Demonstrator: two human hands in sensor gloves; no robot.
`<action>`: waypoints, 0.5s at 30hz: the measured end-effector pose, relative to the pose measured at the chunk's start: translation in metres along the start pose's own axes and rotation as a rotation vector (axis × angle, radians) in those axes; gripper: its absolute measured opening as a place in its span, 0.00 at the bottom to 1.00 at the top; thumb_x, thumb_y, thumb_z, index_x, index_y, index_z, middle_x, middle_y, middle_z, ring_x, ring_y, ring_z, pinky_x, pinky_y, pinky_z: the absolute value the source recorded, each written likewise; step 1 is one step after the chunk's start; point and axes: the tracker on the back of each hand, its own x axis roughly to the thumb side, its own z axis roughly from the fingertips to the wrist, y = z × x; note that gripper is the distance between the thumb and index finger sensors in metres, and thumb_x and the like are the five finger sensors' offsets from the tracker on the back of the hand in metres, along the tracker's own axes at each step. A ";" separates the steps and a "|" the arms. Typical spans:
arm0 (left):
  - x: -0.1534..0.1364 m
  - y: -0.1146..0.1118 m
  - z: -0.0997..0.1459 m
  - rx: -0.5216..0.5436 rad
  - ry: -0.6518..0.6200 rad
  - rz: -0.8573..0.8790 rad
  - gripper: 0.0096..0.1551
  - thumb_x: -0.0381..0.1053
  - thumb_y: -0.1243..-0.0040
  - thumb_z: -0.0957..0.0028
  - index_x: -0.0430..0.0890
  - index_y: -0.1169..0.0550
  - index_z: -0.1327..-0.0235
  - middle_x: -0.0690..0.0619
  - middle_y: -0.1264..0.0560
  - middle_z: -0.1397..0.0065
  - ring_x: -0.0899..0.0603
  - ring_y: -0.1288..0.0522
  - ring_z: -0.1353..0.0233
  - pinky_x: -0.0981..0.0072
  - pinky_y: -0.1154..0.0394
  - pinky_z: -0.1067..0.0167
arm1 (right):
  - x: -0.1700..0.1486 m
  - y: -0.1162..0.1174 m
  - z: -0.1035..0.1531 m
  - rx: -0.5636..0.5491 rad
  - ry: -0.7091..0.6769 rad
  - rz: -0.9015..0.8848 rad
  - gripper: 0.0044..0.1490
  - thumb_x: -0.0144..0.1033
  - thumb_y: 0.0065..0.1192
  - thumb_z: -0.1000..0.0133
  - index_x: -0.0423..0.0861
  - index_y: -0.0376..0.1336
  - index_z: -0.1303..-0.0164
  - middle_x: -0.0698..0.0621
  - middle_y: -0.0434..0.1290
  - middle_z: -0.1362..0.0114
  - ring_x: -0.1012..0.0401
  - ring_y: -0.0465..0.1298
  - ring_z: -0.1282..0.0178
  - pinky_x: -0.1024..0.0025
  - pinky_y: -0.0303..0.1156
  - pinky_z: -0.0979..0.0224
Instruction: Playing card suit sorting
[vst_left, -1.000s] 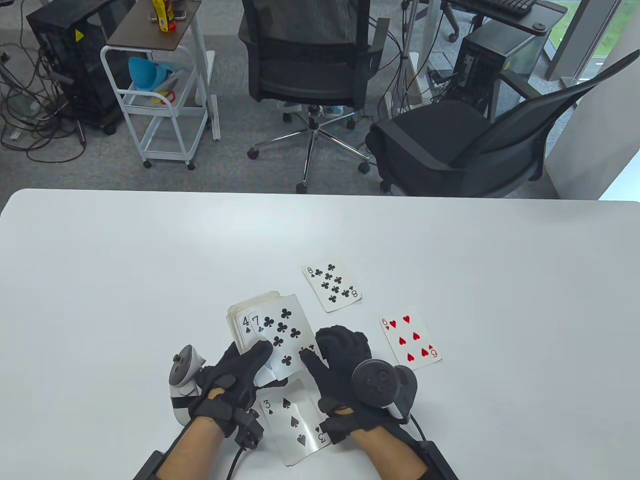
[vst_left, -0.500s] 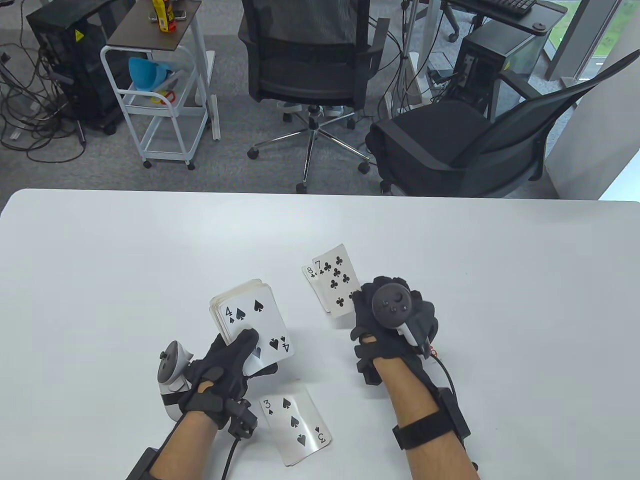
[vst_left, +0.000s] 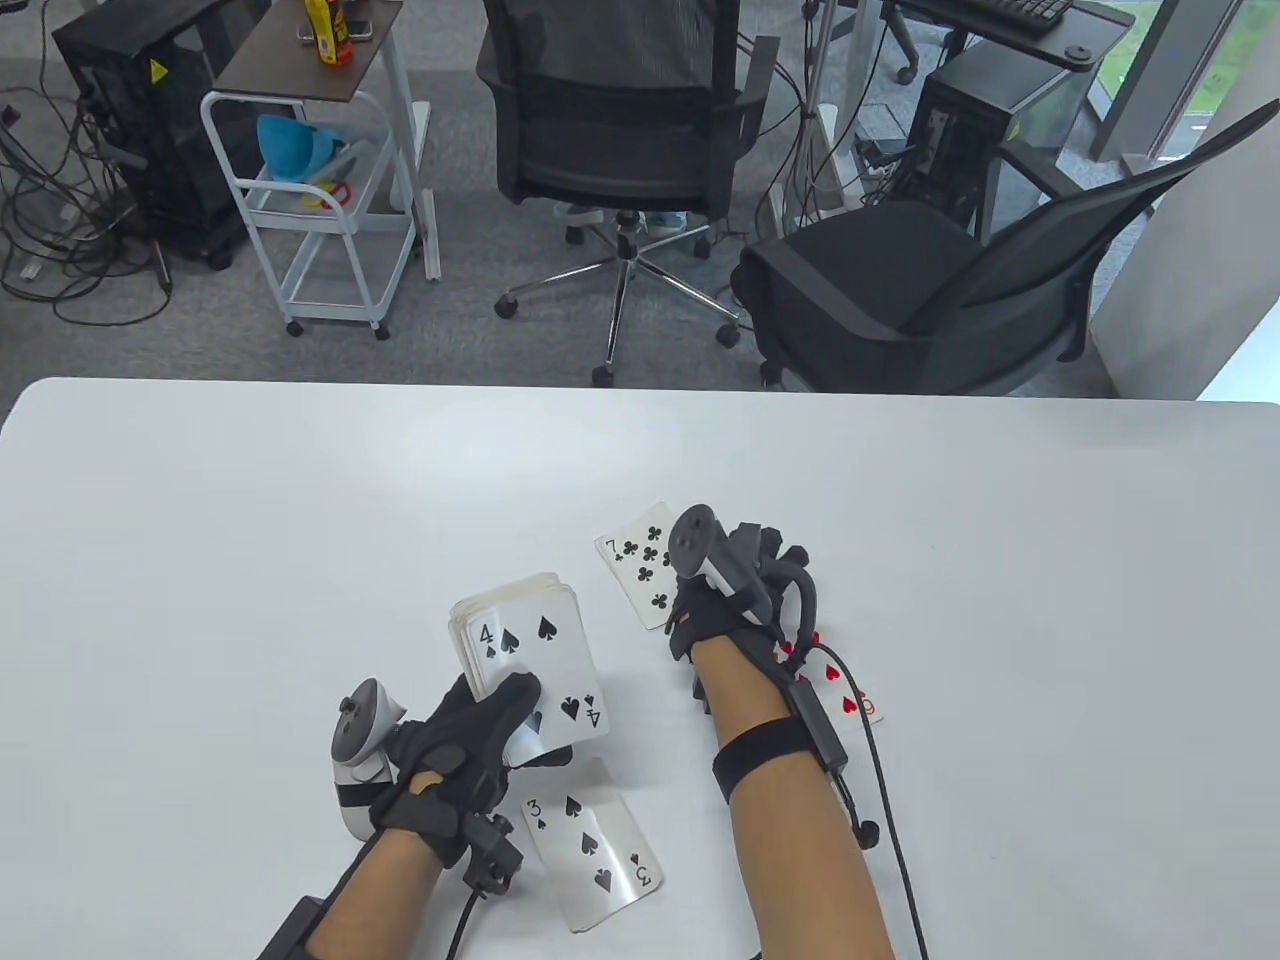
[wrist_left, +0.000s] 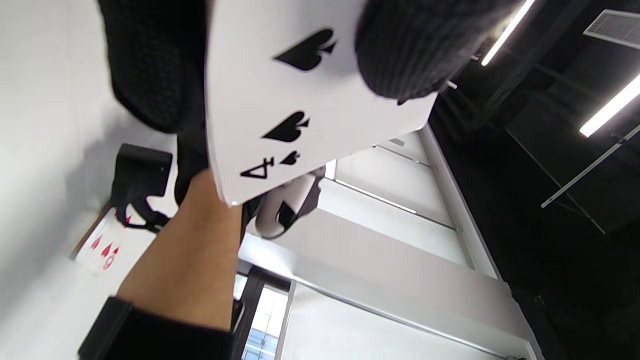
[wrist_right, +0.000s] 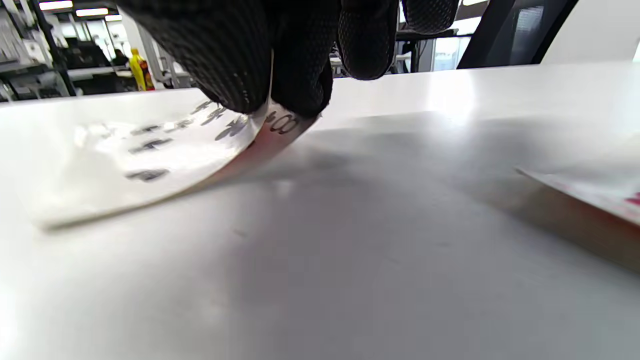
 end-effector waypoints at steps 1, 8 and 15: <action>-0.002 -0.003 -0.001 -0.014 0.007 -0.005 0.36 0.60 0.32 0.40 0.53 0.35 0.23 0.51 0.28 0.24 0.39 0.21 0.30 0.54 0.13 0.46 | 0.001 0.002 -0.001 -0.001 0.002 0.036 0.24 0.41 0.71 0.40 0.37 0.71 0.44 0.34 0.58 0.20 0.34 0.46 0.17 0.24 0.38 0.27; -0.002 -0.009 0.001 -0.032 0.001 -0.020 0.36 0.60 0.33 0.39 0.53 0.36 0.23 0.51 0.28 0.24 0.38 0.21 0.30 0.54 0.13 0.46 | -0.006 -0.011 0.009 -0.085 -0.025 0.051 0.30 0.48 0.74 0.42 0.39 0.68 0.42 0.35 0.57 0.20 0.34 0.47 0.18 0.25 0.39 0.27; -0.001 -0.010 0.003 -0.032 -0.004 -0.025 0.36 0.61 0.33 0.39 0.53 0.36 0.23 0.51 0.27 0.25 0.38 0.21 0.30 0.54 0.13 0.46 | -0.027 -0.063 0.073 -0.261 -0.200 -0.368 0.31 0.52 0.63 0.38 0.39 0.68 0.40 0.34 0.57 0.19 0.33 0.46 0.18 0.24 0.38 0.27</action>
